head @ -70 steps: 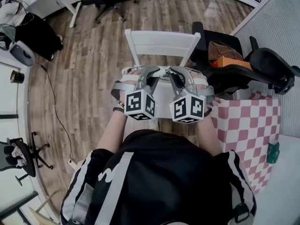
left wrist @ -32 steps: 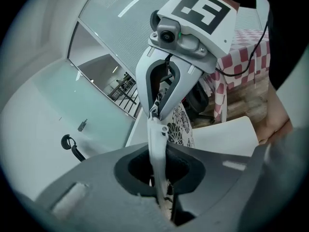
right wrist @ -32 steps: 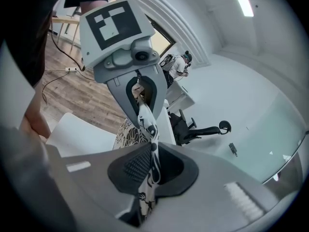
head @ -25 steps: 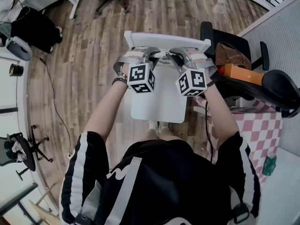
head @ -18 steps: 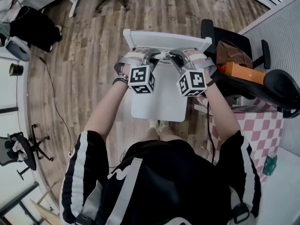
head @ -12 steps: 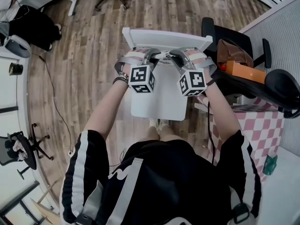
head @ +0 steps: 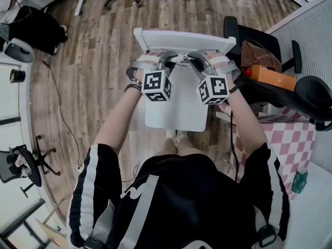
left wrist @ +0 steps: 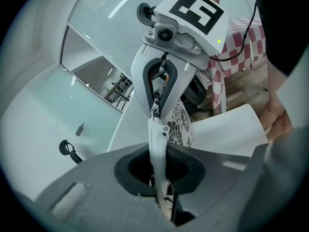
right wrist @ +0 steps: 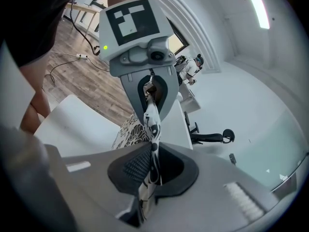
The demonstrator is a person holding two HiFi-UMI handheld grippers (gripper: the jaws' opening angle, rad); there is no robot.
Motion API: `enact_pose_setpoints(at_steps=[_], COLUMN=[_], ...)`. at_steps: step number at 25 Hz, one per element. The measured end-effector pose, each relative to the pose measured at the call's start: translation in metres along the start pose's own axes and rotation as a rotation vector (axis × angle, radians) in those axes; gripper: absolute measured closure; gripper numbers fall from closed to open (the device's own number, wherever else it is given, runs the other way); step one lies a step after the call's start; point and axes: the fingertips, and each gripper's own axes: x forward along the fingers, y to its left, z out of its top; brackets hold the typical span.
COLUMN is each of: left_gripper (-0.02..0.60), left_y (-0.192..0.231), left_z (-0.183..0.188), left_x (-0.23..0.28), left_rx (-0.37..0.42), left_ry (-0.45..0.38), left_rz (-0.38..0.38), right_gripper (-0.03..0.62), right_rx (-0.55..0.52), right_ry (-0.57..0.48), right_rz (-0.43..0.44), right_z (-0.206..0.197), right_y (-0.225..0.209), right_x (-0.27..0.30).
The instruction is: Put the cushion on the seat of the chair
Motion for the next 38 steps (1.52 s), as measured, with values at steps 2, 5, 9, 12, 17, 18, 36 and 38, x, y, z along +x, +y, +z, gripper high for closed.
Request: enact_pose_setpoints(at_steps=[2, 5, 9, 12, 17, 18, 36, 38], left_gripper=[0.561, 0.561, 0.561, 0.561, 0.56, 0.56, 0.557, 0.557], left_y=[-0.006, -0.016, -0.027, -0.037, -0.058, -0.063, -0.146, -0.151], left_z=[-0.001, -0.004, -0.005, -0.004, -0.003, -0.003, -0.016, -0.019], left_x=[0.001, 0.002, 0.001, -0.002, -0.004, -0.004, 0.008, 0.01], left_rx=[-0.002, 0.002, -0.004, -0.012, -0.036, -0.042, -0.137, -0.141], left_ry=[0.001, 0.004, 0.007, 0.004, 0.006, 0.008, 0.071, 0.074], left_rz=[-0.003, -0.008, -0.022, -0.039, -0.064, -0.069, -0.127, -0.123], right_gripper=[0.582, 0.582, 0.582, 0.582, 0.582, 0.582, 0.582, 0.582], right_rx=[0.0, -0.009, -0.002, 0.01, 0.02, 0.024, 0.088, 0.097], right_ry=[-0.003, -0.008, -0.018, -0.031, -0.04, -0.041, -0.078, -0.077], right_rz=[0.012, 0.037, 0.056, 0.074, 0.104, 0.111, 0.223, 0.223], right_z=[0.0, 0.001, 0.003, 0.006, 0.009, 0.009, 0.008, 0.007], right_y=[0.007, 0.019, 0.031, 0.042, 0.065, 0.071, 0.156, 0.162], right_x=[0.0, 0.001, -0.001, -0.006, -0.013, -0.013, -0.011, -0.008])
